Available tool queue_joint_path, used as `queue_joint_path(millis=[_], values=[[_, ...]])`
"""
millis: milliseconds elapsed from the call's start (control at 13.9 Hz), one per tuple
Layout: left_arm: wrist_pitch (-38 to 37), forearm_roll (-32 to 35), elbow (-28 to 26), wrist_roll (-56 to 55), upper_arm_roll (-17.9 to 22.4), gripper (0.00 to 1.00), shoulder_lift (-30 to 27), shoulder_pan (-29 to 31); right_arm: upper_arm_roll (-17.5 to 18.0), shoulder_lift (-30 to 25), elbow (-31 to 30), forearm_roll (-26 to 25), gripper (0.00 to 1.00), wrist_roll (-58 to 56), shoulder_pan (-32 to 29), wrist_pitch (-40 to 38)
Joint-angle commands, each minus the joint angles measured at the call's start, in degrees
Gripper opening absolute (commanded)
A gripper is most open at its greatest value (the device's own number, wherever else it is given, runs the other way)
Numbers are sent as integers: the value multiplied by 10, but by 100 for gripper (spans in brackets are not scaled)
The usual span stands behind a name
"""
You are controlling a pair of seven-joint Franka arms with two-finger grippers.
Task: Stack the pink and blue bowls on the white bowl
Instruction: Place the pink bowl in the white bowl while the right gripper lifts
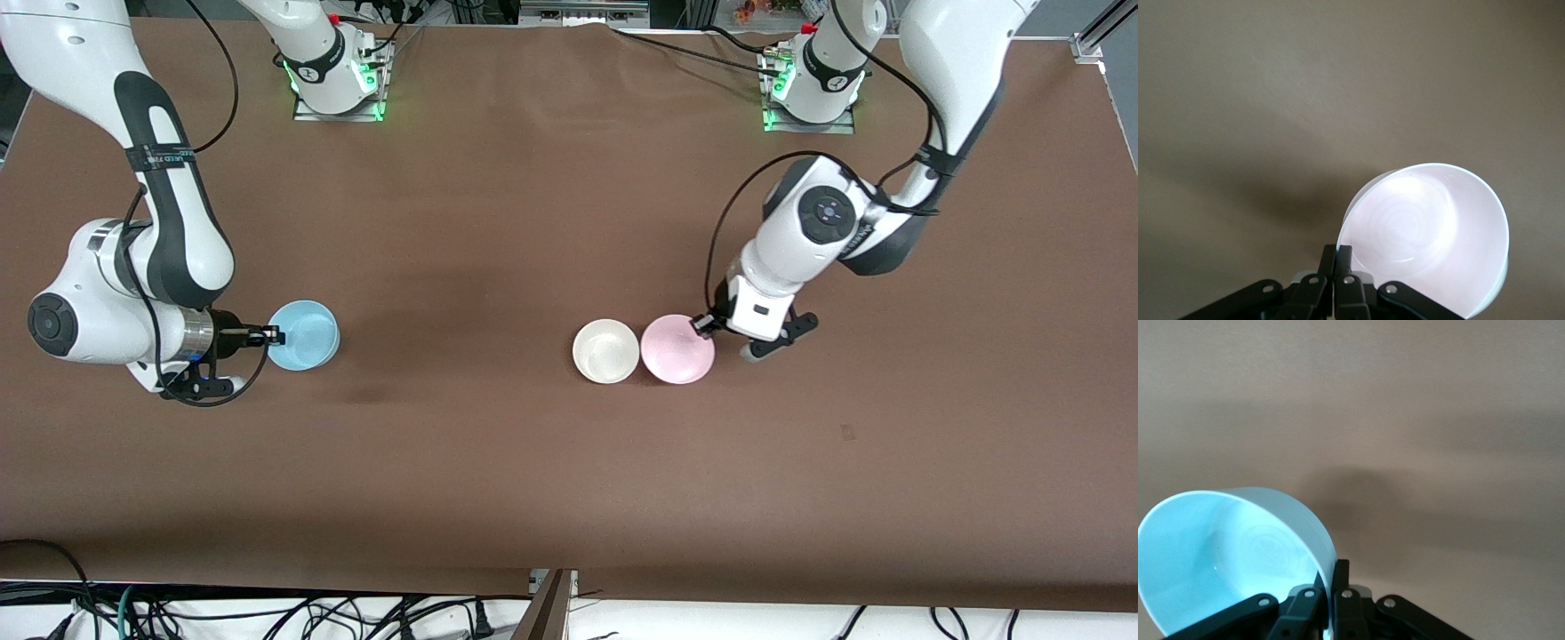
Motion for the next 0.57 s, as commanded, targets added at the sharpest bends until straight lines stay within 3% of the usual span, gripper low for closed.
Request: queue_joint_path(millis=[0,502], values=[[11,16,18,-52,9,0,18,-36,17,-3,6,17,0,18,-1,-15],[52,16,18,-116,16,0,46,-86,56,-3,6,17,0,67,4,-14]])
